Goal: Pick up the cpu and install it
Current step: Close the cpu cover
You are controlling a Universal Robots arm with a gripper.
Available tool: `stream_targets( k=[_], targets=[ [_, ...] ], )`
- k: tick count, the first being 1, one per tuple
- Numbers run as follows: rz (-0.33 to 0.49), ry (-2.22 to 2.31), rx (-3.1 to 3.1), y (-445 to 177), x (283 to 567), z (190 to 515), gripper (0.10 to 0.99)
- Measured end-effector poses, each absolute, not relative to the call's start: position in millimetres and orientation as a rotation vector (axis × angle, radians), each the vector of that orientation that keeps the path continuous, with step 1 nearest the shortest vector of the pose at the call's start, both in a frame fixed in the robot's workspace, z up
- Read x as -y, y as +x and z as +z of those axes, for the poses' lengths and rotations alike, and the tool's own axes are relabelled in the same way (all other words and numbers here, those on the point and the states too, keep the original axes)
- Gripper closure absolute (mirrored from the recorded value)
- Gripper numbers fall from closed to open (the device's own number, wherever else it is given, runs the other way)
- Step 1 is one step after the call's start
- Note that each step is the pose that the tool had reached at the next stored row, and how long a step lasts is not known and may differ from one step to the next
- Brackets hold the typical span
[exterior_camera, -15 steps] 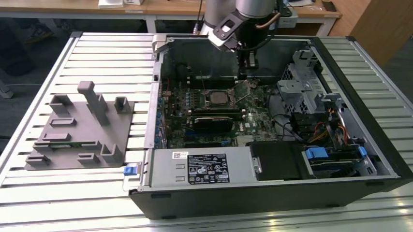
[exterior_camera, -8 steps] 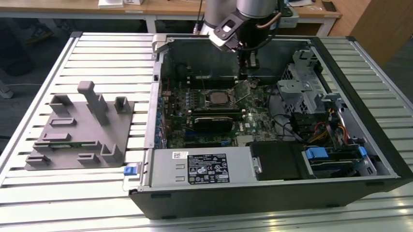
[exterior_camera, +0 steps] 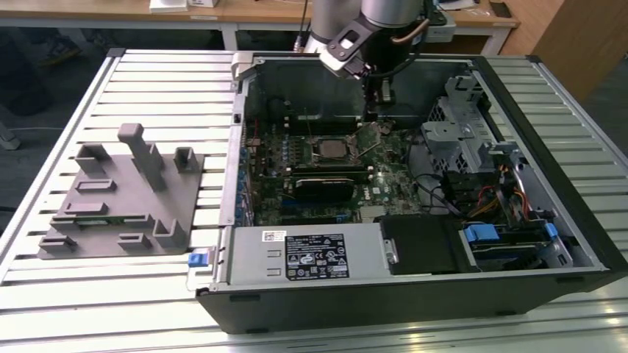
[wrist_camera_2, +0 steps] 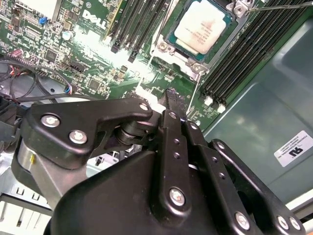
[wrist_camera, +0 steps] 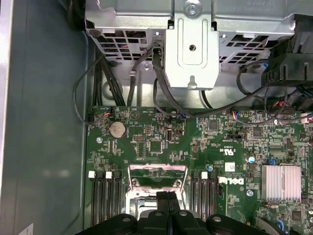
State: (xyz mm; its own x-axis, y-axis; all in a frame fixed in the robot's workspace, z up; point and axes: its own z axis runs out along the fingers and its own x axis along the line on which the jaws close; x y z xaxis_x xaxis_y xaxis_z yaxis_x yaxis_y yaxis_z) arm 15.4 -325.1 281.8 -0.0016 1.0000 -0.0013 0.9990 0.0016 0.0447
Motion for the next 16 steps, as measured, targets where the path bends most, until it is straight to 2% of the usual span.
stream_targets(
  k=[16],
  targets=[
    [0.048, 2.196, -2.200, 19.5, 325.1, 281.8, 0.980]
  ],
)
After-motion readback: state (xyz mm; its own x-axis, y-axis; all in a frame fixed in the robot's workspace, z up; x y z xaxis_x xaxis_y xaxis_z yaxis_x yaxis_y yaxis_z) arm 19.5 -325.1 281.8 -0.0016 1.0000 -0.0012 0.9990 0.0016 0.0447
